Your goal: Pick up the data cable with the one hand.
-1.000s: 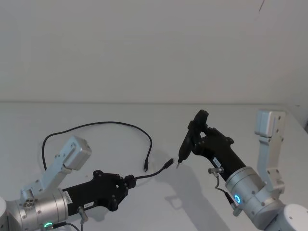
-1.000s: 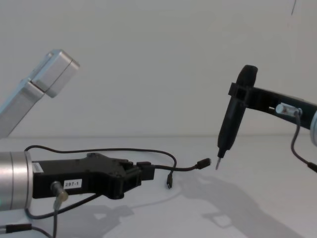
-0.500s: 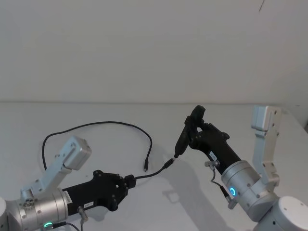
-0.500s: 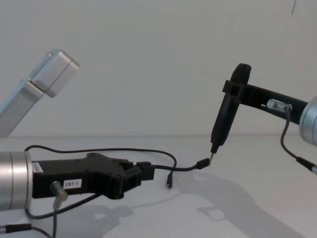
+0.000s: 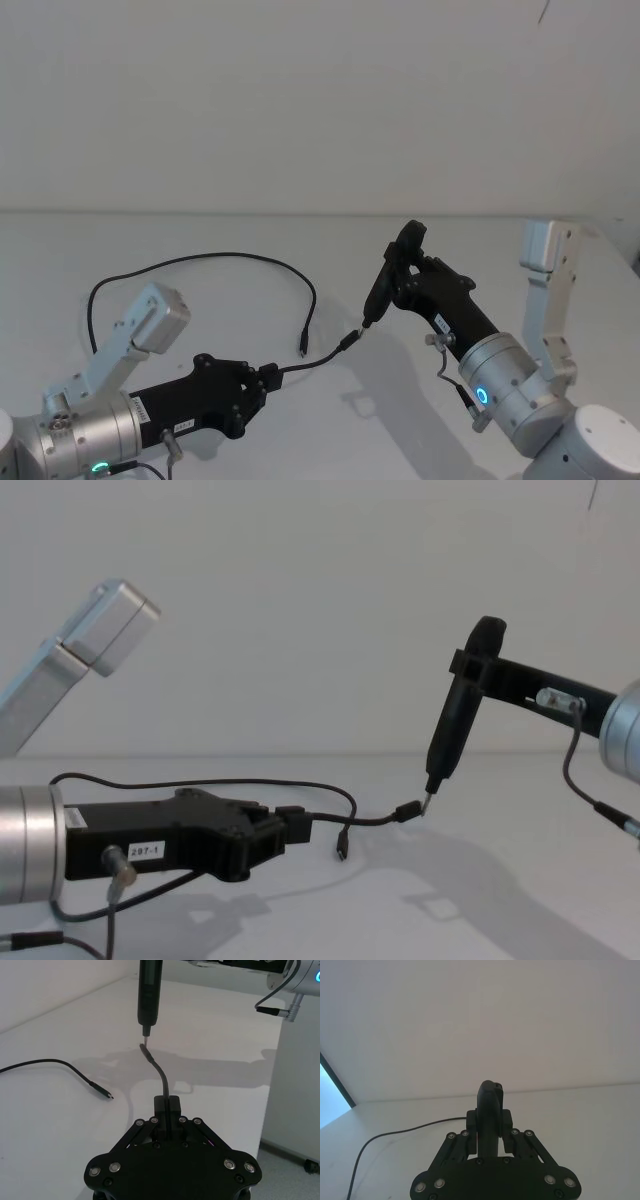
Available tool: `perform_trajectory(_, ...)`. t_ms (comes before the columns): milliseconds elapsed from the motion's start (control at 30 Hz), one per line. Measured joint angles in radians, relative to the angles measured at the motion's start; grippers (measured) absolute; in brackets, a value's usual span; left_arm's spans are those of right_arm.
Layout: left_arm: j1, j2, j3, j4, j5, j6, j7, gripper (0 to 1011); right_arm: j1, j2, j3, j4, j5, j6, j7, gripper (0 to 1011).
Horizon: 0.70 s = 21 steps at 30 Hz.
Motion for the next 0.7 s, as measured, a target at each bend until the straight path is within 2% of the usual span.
perform_trajectory(700, 0.0, 0.0, 0.0, 0.0, 0.0, 0.0, 0.0, 40, 0.014, 0.002, 0.001, 0.022, 0.006, -0.01, 0.014, 279)
